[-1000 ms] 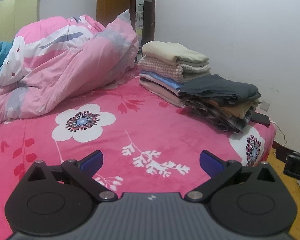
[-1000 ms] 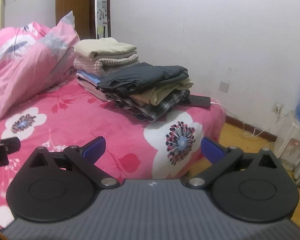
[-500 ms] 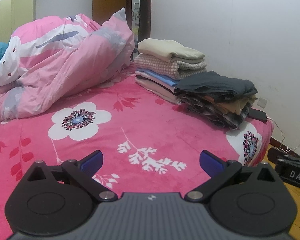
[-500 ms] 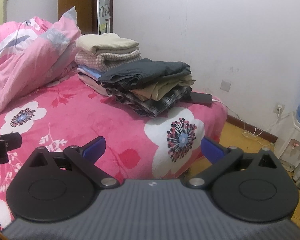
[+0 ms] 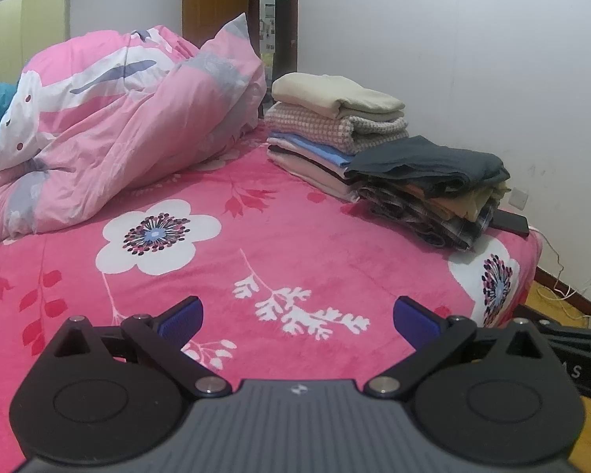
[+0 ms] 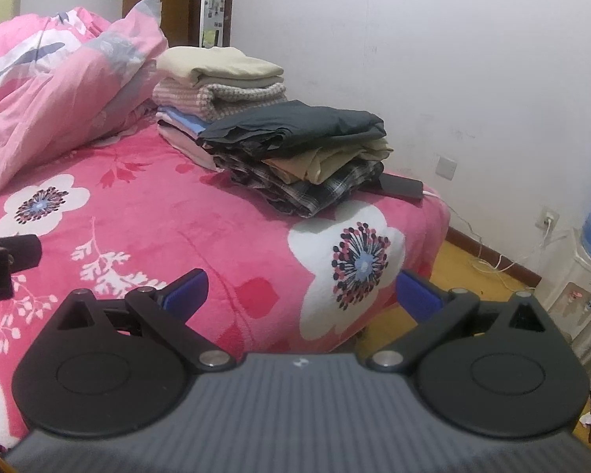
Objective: Fold clothes
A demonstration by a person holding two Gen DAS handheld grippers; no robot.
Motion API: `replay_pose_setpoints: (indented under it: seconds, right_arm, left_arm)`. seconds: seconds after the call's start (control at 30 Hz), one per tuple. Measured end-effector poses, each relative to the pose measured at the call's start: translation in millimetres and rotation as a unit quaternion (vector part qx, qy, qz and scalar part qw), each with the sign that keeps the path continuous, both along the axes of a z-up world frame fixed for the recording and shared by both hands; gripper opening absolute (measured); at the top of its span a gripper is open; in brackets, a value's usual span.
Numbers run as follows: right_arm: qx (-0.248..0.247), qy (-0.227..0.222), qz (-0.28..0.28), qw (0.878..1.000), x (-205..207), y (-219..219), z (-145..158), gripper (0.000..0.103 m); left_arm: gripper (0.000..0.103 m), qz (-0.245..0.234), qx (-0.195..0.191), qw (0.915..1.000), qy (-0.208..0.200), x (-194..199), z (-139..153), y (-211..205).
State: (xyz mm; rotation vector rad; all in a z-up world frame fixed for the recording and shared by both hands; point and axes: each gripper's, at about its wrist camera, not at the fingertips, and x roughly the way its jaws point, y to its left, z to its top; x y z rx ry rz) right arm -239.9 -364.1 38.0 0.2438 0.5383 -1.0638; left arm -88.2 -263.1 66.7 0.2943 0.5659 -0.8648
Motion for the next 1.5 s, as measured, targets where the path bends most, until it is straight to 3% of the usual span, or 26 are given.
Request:
replay_pose_setpoints:
  seconds: [1.5]
  right_arm:
    - [0.003, 0.012, 0.0, 1.0, 5.9, -1.0, -3.0, 0.102]
  left_arm:
    - [0.103, -0.024, 0.011, 0.9996, 0.0, -8.7, -9.0, -9.4]
